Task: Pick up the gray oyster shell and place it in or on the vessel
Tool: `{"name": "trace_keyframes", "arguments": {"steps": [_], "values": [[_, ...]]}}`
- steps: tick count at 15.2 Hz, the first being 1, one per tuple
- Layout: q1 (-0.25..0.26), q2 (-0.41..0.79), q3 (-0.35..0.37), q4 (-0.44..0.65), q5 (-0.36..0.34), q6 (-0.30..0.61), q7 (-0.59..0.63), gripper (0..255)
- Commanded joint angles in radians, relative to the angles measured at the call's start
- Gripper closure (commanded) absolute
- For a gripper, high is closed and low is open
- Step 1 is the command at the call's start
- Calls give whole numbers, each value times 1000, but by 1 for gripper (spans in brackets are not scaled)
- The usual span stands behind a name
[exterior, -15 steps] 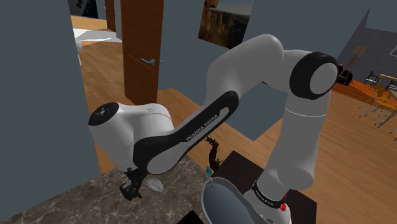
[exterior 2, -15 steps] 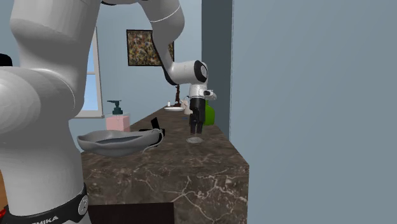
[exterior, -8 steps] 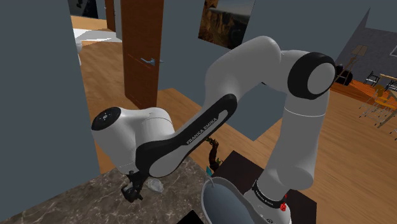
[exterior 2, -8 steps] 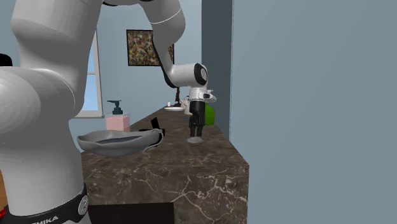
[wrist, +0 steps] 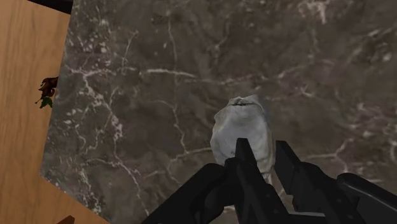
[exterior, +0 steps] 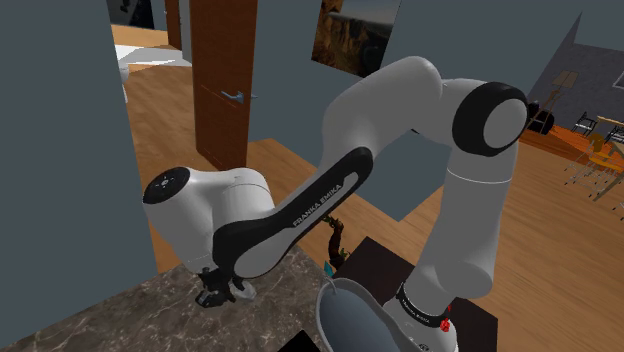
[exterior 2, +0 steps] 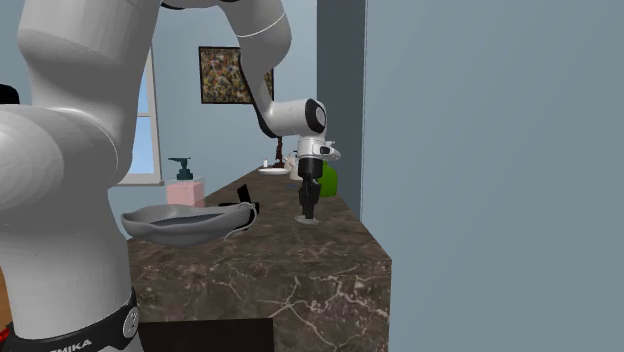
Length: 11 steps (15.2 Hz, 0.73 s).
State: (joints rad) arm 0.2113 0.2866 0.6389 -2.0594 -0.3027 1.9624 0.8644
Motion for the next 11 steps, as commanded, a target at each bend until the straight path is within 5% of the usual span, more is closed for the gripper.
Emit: {"name": "trace_keyframes", "arguments": {"steps": [1,11], "values": [[0,3,0,-2,0,0,0,255],[-12,-52,14,21,40,-63,-32,255]]}}
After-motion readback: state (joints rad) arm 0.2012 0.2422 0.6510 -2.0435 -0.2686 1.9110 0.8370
